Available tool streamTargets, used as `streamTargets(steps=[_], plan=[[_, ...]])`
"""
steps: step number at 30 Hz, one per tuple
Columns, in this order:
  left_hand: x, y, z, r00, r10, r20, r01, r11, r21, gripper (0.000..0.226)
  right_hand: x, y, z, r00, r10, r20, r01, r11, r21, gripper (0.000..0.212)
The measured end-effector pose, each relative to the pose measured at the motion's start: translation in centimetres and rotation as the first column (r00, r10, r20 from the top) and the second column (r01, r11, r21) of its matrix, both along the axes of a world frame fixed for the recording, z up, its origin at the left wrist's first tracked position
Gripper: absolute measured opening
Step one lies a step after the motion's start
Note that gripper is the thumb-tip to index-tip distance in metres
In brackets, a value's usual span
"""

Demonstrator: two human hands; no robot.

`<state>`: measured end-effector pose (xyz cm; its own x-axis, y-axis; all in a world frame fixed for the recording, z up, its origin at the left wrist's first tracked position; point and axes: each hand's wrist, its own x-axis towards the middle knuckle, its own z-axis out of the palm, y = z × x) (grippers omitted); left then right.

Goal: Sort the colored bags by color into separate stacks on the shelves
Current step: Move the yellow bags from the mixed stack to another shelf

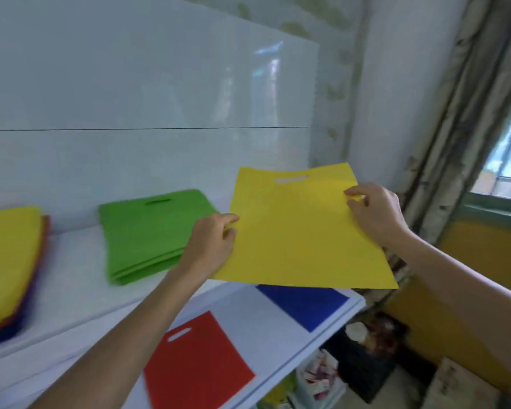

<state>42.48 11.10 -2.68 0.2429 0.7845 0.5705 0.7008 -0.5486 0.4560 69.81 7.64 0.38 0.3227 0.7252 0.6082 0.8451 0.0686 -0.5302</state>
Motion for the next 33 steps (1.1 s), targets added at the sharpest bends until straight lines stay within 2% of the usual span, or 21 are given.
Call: streamTargets(steps=[4,10,14,17,24,28,33], plan=[[9.5,1.0,-1.5,0.991,-0.111,0.069,0.116,0.991,-0.073,0.029,9.2,-2.4,-0.6,0.99,-0.138,-0.03,0.137,0.99,-0.037,0.027],[19.8,3.4,-3.4,0.975,-0.217,-0.053,0.206,0.966,-0.155,0.043,18.0,-3.1,-2.8,0.968,-0.248,-0.044,0.247,0.968,-0.036,0.027],[23.7,6.7,-4.3,0.964,-0.251,-0.088,0.236,0.96,-0.153,0.045,22.2,-0.4,-4.2,0.955,-0.284,-0.086,0.283,0.959,-0.024,0.025],[25.8,10.3,-4.1,0.969,-0.24,-0.055,0.231,0.963,-0.135,0.044,24.6,3.6,-4.2,0.948,-0.291,-0.13,0.293,0.956,-0.004,0.023],[27.6,18.4,-1.8,0.989,-0.149,0.01,0.149,0.981,-0.126,0.043,27.0,14.1,-2.0,0.978,-0.182,-0.106,0.179,0.983,-0.043,0.036],[26.8,21.3,-0.9,0.999,-0.023,0.024,0.025,0.992,-0.12,0.042,27.3,20.3,-1.4,0.99,-0.078,-0.116,0.075,0.997,-0.029,0.034],[24.7,23.3,-1.2,0.982,0.19,0.009,-0.188,0.978,-0.094,0.039,25.6,29.4,-1.2,0.984,0.154,-0.088,-0.158,0.986,-0.045,0.032]])
